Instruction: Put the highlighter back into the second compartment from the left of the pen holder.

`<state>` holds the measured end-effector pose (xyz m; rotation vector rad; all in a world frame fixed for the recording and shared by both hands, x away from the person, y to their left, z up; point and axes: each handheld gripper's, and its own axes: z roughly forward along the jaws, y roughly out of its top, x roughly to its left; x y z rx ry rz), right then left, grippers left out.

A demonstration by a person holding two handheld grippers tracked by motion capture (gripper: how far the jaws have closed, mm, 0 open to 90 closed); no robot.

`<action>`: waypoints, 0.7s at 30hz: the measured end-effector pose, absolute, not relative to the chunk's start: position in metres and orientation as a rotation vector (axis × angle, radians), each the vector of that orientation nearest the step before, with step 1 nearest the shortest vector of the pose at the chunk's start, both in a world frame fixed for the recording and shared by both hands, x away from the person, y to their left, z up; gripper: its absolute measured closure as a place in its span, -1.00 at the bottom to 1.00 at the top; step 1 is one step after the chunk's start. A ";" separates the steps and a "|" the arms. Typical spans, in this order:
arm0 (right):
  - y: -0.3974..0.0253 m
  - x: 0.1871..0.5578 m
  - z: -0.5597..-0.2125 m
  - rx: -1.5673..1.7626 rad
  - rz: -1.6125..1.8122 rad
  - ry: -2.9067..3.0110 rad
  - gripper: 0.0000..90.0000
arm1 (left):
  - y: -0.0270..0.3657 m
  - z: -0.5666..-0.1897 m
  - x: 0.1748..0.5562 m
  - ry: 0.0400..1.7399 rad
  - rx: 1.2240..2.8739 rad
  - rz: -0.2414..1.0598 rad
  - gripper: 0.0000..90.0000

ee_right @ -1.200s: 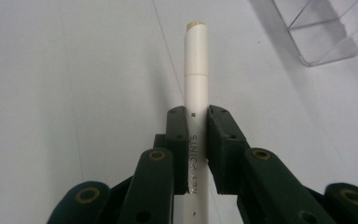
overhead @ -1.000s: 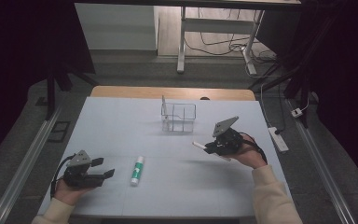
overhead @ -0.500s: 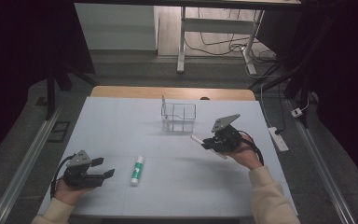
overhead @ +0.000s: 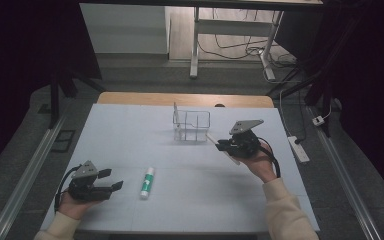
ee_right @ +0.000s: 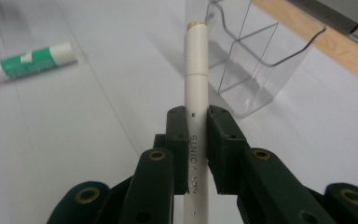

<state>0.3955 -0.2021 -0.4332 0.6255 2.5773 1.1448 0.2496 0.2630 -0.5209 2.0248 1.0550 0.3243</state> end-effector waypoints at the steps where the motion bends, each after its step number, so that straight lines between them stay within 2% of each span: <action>1: -0.201 0.396 -0.432 0.637 1.162 2.564 0.74 | 0.263 -0.521 0.250 1.054 2.025 0.325 -0.32; 21: -0.188 0.399 -0.419 0.696 1.288 2.374 0.74 | 0.263 -0.521 0.250 1.053 2.026 0.325 -0.32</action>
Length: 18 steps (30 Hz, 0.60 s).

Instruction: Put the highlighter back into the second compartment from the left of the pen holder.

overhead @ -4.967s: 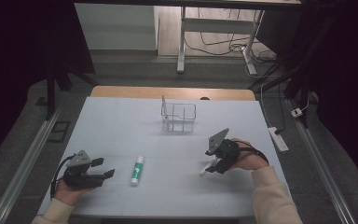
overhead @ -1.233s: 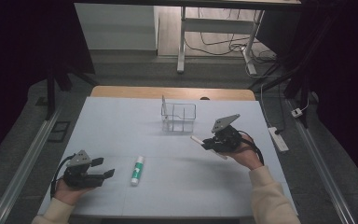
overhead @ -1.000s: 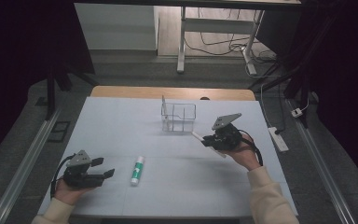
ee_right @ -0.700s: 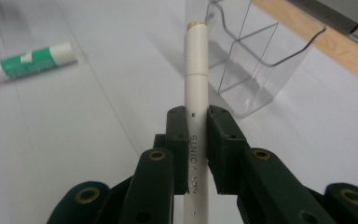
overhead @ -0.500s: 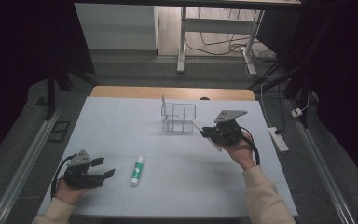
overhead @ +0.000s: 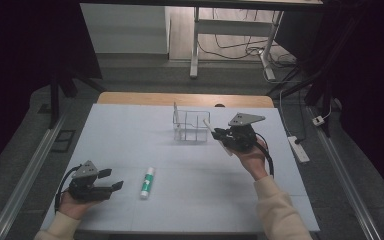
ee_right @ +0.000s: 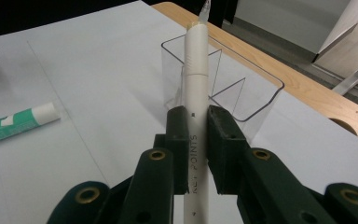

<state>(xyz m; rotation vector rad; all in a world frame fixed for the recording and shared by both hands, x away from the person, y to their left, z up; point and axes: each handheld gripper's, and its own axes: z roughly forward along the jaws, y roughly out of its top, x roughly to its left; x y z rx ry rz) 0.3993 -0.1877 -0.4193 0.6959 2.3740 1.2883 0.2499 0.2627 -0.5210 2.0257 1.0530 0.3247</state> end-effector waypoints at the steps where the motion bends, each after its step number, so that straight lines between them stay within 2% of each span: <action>1: -0.187 0.400 -0.419 0.697 1.290 2.372 0.74 | 0.263 -0.521 0.250 1.053 2.026 0.325 -0.32; 18: -0.176 0.410 -0.417 0.745 1.381 2.298 0.74 | 0.262 -0.521 0.250 1.054 2.026 0.326 -0.32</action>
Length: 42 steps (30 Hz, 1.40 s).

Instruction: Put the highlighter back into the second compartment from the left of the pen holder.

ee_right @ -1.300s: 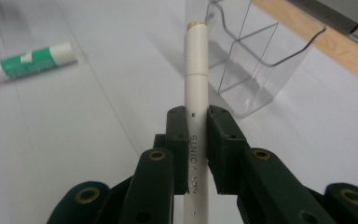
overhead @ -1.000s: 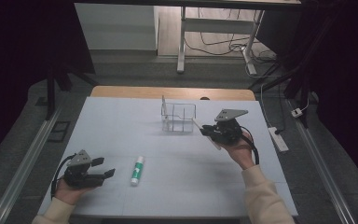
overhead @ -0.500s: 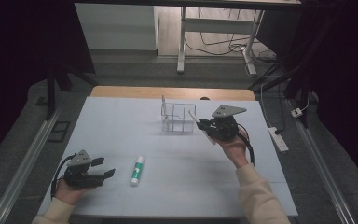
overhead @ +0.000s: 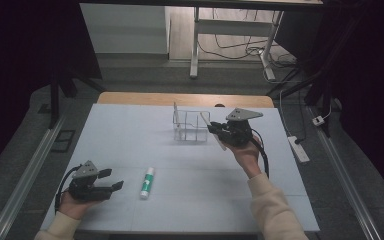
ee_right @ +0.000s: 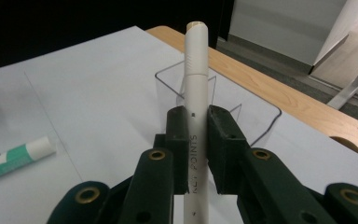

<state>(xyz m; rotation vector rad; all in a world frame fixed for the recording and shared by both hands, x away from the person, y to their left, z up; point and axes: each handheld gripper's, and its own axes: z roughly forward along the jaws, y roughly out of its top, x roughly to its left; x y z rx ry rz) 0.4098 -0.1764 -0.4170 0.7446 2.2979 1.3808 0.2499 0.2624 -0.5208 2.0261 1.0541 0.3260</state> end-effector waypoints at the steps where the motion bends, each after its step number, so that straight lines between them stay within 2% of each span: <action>1: -0.175 0.411 -0.416 0.743 1.386 2.293 0.74 | 0.263 -0.521 0.250 1.053 2.025 0.327 -0.32; 42: -0.145 0.448 -0.404 0.824 1.555 2.194 0.74 | 0.263 -0.521 0.251 1.054 2.022 0.322 -0.32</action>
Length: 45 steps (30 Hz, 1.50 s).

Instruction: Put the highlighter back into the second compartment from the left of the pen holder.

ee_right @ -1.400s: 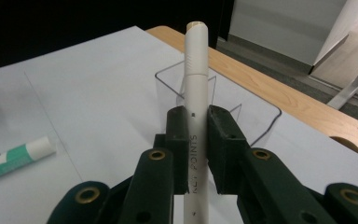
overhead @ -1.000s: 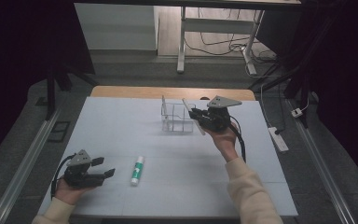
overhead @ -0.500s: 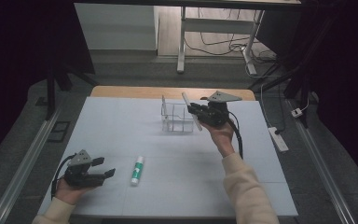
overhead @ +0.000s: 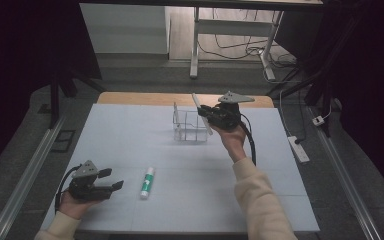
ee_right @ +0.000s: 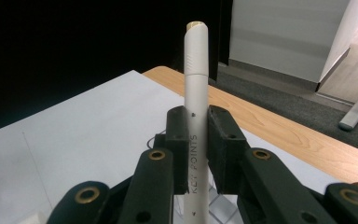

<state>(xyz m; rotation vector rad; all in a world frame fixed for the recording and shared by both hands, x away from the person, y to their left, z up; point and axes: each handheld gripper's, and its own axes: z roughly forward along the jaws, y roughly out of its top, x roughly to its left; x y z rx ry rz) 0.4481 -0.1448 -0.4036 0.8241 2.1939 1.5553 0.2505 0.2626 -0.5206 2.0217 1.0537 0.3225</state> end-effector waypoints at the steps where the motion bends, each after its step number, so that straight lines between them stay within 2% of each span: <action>1: -0.144 0.449 -0.403 0.828 1.552 2.195 0.74 | 0.263 -0.521 0.250 1.054 2.021 0.323 -0.32; 32: -0.115 0.475 -0.398 0.844 1.613 2.154 0.74 | 0.263 -0.521 0.251 1.051 2.021 0.318 -0.32; 45: -0.097 0.487 -0.411 0.851 1.630 2.145 0.74 | 0.262 -0.522 0.252 1.045 2.025 0.317 -0.33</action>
